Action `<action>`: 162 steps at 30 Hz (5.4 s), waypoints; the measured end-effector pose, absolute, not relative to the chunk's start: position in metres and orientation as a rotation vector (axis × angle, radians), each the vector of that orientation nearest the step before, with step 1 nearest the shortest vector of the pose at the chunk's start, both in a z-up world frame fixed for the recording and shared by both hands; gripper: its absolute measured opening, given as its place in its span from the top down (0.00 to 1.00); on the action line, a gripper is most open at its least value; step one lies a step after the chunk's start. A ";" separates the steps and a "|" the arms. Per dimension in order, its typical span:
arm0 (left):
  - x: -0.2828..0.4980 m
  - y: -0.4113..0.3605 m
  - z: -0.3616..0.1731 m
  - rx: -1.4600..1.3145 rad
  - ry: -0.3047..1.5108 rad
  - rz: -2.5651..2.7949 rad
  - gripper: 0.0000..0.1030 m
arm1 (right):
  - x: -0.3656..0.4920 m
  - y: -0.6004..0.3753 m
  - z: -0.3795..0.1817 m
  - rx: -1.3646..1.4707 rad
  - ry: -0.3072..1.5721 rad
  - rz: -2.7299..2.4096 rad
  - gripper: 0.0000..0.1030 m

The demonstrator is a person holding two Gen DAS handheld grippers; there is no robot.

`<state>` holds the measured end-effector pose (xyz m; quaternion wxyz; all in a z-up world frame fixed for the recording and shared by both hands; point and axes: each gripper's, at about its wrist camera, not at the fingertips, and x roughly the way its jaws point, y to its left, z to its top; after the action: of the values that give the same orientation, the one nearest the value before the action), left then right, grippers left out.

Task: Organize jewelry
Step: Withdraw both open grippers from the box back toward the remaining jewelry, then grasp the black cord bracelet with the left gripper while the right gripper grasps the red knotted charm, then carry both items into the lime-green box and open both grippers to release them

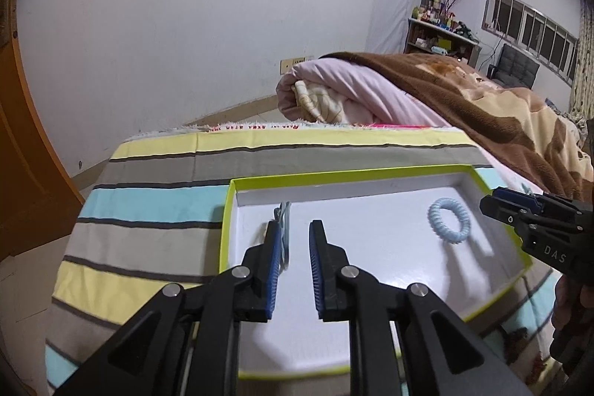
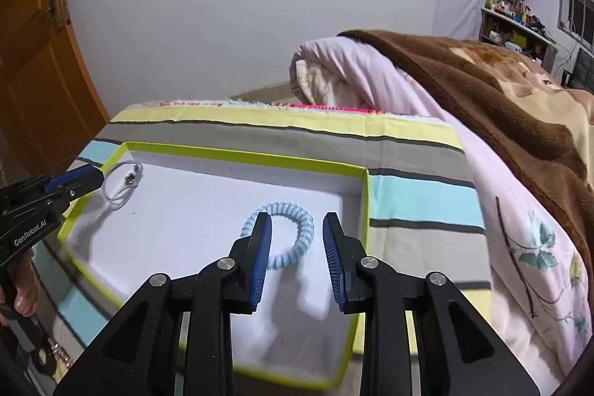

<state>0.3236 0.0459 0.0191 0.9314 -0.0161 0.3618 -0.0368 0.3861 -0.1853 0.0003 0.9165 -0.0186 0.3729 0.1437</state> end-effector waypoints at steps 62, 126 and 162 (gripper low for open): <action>0.066 0.008 0.010 -0.011 0.641 -0.164 0.81 | 0.120 -0.224 0.001 0.043 0.655 0.358 0.71; 0.101 -0.001 0.004 -0.026 0.692 -0.223 0.98 | 0.168 -0.226 -0.011 0.027 0.713 0.304 0.93; 0.151 0.012 0.049 0.023 0.599 -0.150 0.98 | 0.204 -0.200 0.030 -0.008 0.617 0.366 0.93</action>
<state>0.1510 0.0115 0.0485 0.9527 0.0115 0.2946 -0.0736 0.2045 -0.2002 0.0299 0.9363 -0.0039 0.3020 0.1792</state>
